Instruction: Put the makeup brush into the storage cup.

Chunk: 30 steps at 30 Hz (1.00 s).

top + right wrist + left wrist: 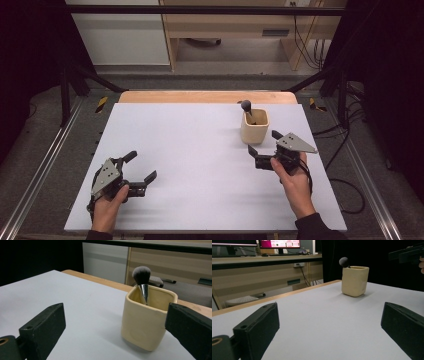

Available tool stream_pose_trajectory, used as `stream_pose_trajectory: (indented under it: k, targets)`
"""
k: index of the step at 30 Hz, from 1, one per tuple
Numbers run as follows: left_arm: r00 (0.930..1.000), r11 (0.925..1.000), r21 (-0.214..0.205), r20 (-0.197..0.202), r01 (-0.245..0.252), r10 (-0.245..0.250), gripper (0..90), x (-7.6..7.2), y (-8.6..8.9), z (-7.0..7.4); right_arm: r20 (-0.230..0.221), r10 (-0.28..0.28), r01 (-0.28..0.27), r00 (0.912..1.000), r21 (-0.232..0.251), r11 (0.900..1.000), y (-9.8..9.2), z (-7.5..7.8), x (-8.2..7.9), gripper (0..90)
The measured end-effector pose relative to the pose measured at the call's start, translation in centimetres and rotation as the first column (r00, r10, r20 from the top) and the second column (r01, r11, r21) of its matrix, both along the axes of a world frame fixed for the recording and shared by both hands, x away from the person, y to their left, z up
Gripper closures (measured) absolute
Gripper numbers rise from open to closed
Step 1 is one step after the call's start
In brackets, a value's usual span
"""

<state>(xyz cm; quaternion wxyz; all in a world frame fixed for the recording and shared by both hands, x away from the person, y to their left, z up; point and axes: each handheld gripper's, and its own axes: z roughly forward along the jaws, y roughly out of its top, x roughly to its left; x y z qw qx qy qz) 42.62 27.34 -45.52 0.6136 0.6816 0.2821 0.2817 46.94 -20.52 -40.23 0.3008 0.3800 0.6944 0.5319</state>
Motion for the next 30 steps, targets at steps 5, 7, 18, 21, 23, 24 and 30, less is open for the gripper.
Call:
stream_pose_trajectory:
  k: [5,7,18,21,23,24,30]
  targets:
    - [1.0,1.0,0.002,0.003,-0.008,0.008,1.6,-0.1,0.2,0.1,0.008,-0.02,0.02,0.9998,0.016,0.9997,-0.9,-0.1,-0.6,3.5]
    - [1.0,1.0,0.002,0.002,-0.008,0.008,1.6,-0.1,0.2,0.1,0.012,-0.029,0.029,0.9995,0.02,0.9994,-1.3,-0.3,-0.8,3.4]
    - [1.0,0.9999,0.009,0.003,-0.008,0.008,1.6,-0.1,0.1,0.1,0.018,-0.063,0.063,0.9978,0.039,0.9973,-2.9,-1.7,-1.8,3.8]
    - [1.0,0.9999,0.009,0.005,-0.009,0.009,1.6,-0.2,0.2,0.1,0.017,-0.068,0.068,0.9975,0.04,0.9969,-3.2,-2.0,-2.1,3.8]
    - [0.9999,0.9999,0.011,0.009,-0.012,0.012,1.6,-0.2,0.2,0.2,0.016,-0.072,0.072,0.9972,0.041,0.9966,-3.3,-2.2,-2.2,3.9]
    - [0.9999,0.9999,0.01,0.01,-0.014,0.014,1.6,-0.2,0.2,0.2,0.014,-0.072,0.071,0.9973,0.043,0.9966,-3.4,-2.3,-2.3,3.8]
    - [0.9999,0.9999,0.009,0.009,-0.014,0.014,1.6,-0.2,0.4,0.2,0.009,-0.084,0.084,0.9964,0.05,0.9953,-3.9,-2.9,-2.8,3.8]
